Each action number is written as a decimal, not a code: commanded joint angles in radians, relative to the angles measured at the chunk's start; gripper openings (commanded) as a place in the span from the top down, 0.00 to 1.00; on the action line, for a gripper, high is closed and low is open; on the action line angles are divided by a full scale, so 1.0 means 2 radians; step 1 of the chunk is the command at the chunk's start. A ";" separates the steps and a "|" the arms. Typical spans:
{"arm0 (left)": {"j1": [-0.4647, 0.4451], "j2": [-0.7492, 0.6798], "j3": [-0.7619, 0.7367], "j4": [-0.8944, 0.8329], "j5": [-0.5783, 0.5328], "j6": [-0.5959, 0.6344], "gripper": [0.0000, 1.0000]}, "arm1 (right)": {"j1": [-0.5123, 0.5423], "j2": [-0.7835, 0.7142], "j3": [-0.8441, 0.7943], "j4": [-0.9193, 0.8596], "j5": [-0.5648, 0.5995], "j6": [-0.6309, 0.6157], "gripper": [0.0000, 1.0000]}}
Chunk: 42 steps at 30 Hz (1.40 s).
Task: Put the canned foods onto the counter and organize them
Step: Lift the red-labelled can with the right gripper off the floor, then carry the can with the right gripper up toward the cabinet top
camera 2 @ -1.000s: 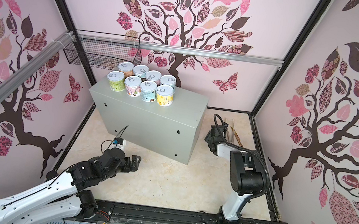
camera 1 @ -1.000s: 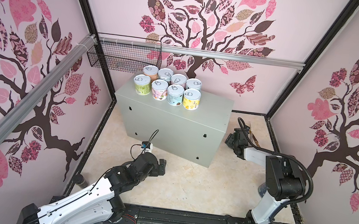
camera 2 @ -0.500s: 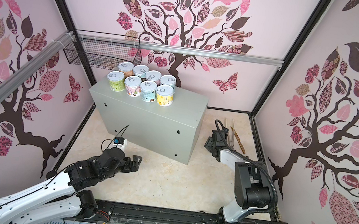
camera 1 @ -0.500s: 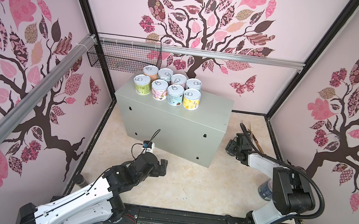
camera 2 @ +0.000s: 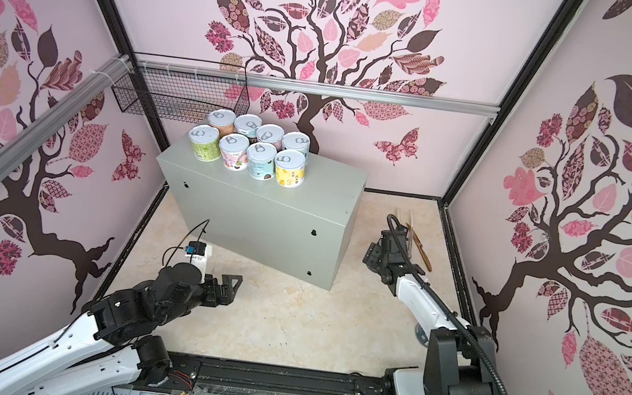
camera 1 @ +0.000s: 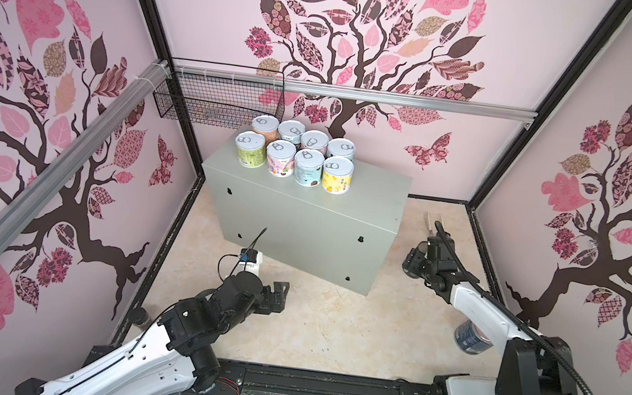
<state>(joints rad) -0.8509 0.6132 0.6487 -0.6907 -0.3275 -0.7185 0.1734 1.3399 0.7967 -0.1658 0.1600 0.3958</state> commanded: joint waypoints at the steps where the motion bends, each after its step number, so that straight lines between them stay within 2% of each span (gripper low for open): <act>1: -0.001 -0.015 0.003 -0.014 0.004 0.000 0.03 | 0.001 -0.053 0.041 -0.014 0.000 -0.020 0.49; 8: -0.001 -0.012 0.024 -0.016 0.004 0.013 0.03 | 0.001 -0.116 0.064 -0.066 -0.012 -0.052 0.49; 17: -0.001 0.007 0.049 -0.006 0.008 0.029 0.03 | 0.001 -0.148 0.163 -0.160 -0.028 -0.077 0.50; 30: -0.001 0.012 0.058 -0.005 0.008 0.039 0.03 | 0.001 -0.126 0.341 -0.280 -0.075 -0.112 0.50; 40: -0.001 0.017 0.085 -0.010 0.013 0.067 0.03 | 0.004 -0.064 0.520 -0.375 -0.123 -0.135 0.52; 42: -0.001 0.025 0.094 -0.011 0.012 0.077 0.02 | 0.014 -0.048 0.554 -0.389 -0.118 -0.135 0.52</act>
<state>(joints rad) -0.8509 0.6502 0.7780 -0.7197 -0.3088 -0.6086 0.1825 1.2205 1.7947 -0.9588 -0.0505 0.1482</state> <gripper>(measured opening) 0.975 0.751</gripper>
